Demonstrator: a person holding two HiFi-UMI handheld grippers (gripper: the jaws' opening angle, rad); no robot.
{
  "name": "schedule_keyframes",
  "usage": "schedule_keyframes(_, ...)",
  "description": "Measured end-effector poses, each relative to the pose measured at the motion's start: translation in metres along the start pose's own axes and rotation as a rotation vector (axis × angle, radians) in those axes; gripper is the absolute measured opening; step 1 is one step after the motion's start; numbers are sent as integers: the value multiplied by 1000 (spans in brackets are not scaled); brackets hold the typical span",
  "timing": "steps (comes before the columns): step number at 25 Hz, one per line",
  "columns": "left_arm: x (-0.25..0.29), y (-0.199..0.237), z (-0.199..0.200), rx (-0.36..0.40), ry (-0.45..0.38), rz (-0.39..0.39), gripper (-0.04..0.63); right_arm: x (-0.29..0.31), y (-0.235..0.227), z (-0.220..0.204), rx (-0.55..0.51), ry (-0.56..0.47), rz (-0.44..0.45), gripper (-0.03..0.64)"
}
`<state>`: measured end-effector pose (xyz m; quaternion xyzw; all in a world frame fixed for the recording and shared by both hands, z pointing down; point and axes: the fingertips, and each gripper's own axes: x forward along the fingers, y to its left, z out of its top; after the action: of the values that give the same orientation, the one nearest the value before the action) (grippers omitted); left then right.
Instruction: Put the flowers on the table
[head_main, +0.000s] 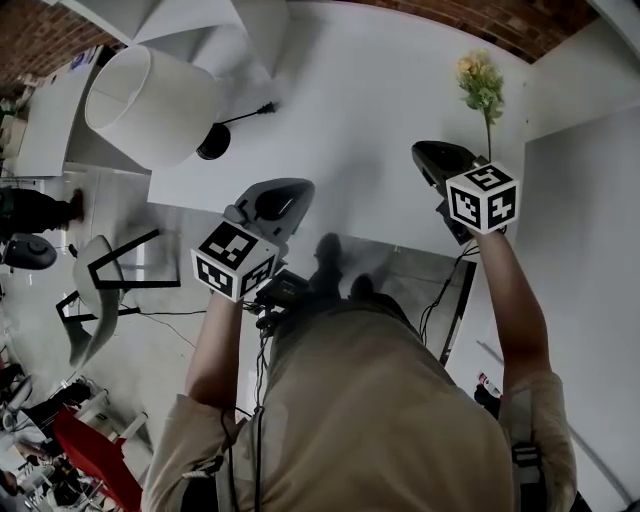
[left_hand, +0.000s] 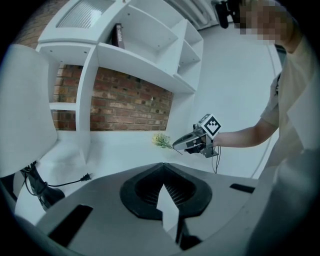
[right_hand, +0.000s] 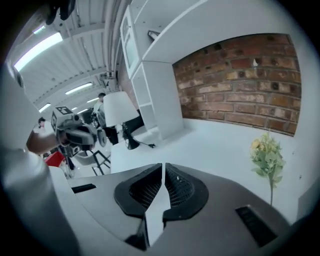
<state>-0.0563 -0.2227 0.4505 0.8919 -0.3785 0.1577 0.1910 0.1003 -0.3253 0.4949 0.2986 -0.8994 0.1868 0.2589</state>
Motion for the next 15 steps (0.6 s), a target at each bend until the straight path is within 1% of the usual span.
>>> schedule_keyframes(3,-3,-11,-11,5,19,8,8,-9,28,-5,-43,-8,92,25)
schedule_keyframes(6,-2,-24,-9,6,6,5,8,-19,41,-8,-75,-3,122,23)
schedule_keyframes(9,-4,-25,-7,21,-9,15,8,-21,53,0,-103,-18,152,23)
schedule_keyframes(13,-14,-30,-13,18,-10,32,8,-22,80,-11,-268,36,182,23)
schedule_keyframes(15,-21,-30,-16,15,-15,48,8,-23,96,-14,-307,47,212,23)
